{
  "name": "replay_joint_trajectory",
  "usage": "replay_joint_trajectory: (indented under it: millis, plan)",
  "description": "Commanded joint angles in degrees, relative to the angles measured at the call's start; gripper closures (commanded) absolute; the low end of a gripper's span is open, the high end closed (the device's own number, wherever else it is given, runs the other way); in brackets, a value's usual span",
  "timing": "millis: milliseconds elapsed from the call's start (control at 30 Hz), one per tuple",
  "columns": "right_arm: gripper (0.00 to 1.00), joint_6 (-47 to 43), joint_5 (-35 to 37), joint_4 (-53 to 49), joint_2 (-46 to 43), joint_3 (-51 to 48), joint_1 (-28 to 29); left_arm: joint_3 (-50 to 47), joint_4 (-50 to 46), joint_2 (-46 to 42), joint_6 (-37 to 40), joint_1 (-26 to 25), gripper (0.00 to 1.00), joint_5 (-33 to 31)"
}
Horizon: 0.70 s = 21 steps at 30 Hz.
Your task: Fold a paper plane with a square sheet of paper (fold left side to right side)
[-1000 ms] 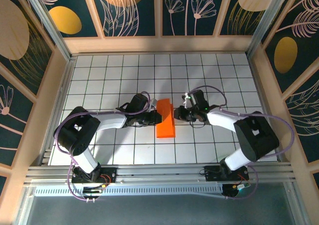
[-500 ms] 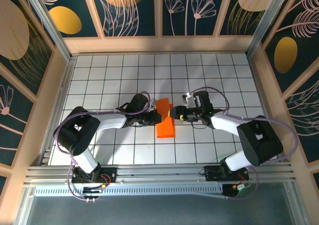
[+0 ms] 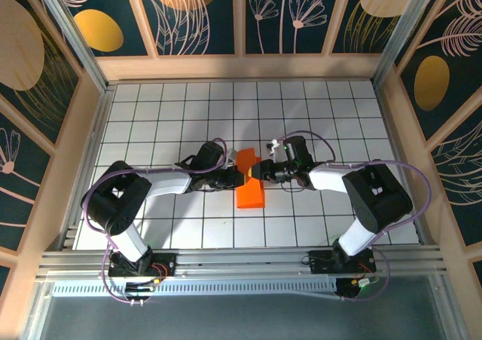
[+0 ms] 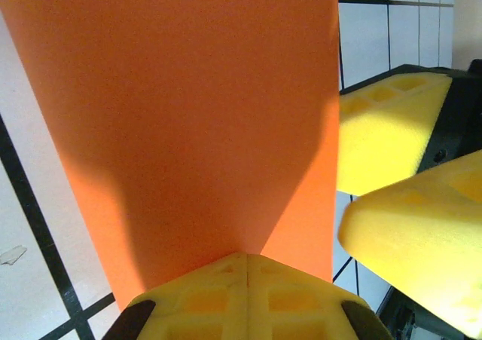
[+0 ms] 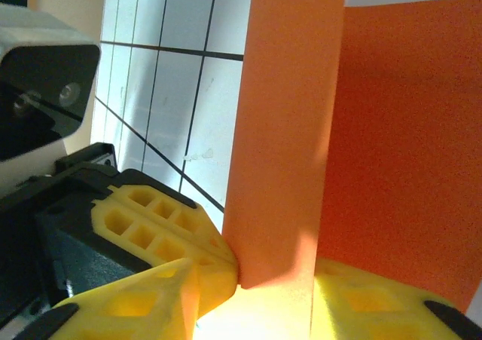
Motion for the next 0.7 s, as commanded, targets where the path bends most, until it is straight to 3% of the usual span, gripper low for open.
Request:
replay_joint_trajectory:
  millis: [0, 167, 267, 500, 667]
  plan:
    - [0.70, -0.01, 0.55, 0.12, 1.05, 0.92, 0.43, -0.37, -0.11, -1.64, -0.19, -0.41, 0.93, -0.23]
    - [0.86, -0.36, 2.63, -1.76, 1.35, 0.95, 0.52, -0.37, -1.02, -3.21, -0.23, -0.33, 0.86, -1.42]
    - [0.94, -0.67, 4.30, -3.66, 1.66, 1.30, 0.52, -0.63, -2.24, -4.92, -0.23, -0.35, 0.77, -3.08]
    - [0.96, -0.74, 6.22, -5.48, 2.39, 1.56, 0.86, -1.81, -6.21, -8.72, -0.58, -0.39, 0.56, -10.12]
    - [0.96, -0.81, 7.64, -7.13, 2.94, 2.24, 1.48, -1.80, -7.34, -7.00, -0.88, -0.41, 0.49, -11.72]
